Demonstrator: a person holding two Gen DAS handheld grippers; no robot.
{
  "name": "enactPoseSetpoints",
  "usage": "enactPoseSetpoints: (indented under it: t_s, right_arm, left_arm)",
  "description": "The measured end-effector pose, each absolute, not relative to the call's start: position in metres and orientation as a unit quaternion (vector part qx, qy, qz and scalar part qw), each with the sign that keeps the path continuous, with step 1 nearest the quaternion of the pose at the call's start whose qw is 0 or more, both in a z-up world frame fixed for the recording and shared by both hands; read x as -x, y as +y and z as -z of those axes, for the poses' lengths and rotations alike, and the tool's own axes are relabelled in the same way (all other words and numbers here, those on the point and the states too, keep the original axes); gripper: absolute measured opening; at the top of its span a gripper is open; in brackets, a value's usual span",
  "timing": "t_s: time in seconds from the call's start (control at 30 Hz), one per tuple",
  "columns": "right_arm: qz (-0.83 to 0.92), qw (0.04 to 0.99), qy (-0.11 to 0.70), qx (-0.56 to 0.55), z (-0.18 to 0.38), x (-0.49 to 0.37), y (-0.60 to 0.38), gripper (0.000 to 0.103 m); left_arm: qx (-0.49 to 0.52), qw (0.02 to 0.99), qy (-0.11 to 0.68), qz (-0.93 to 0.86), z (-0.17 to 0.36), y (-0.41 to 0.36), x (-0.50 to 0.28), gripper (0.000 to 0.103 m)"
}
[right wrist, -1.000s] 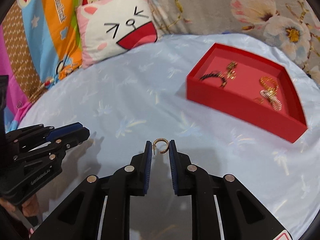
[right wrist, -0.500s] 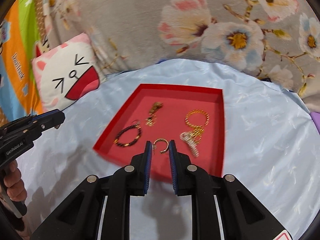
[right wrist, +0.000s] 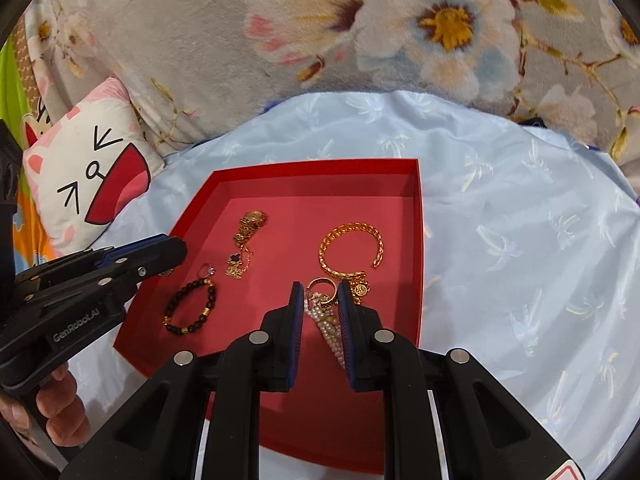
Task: Organize jewelry
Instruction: 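Carry both hoop earrings into the red tray and open both grippers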
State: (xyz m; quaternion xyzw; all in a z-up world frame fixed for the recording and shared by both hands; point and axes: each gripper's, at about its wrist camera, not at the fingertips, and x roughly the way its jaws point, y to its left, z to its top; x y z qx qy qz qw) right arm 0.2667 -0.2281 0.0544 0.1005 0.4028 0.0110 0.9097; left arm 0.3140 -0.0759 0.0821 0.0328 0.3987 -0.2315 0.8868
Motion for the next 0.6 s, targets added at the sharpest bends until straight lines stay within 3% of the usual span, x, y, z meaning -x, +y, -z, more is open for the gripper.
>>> enactPoseSetpoints:
  t_s: [0.4, 0.6]
  right_arm:
    - [-0.014, 0.904, 0.412, -0.11, -0.035, -0.273, -0.233, 0.016]
    - [-0.022, 0.905, 0.411, -0.111, -0.034, -0.272, -0.23, 0.016]
  left_arm:
    - [-0.03, 0.872, 0.434, 0.225, -0.052, -0.079, -0.331, 0.016]
    - [-0.025, 0.881, 0.422, 0.214, -0.056, -0.071, -0.329, 0.032]
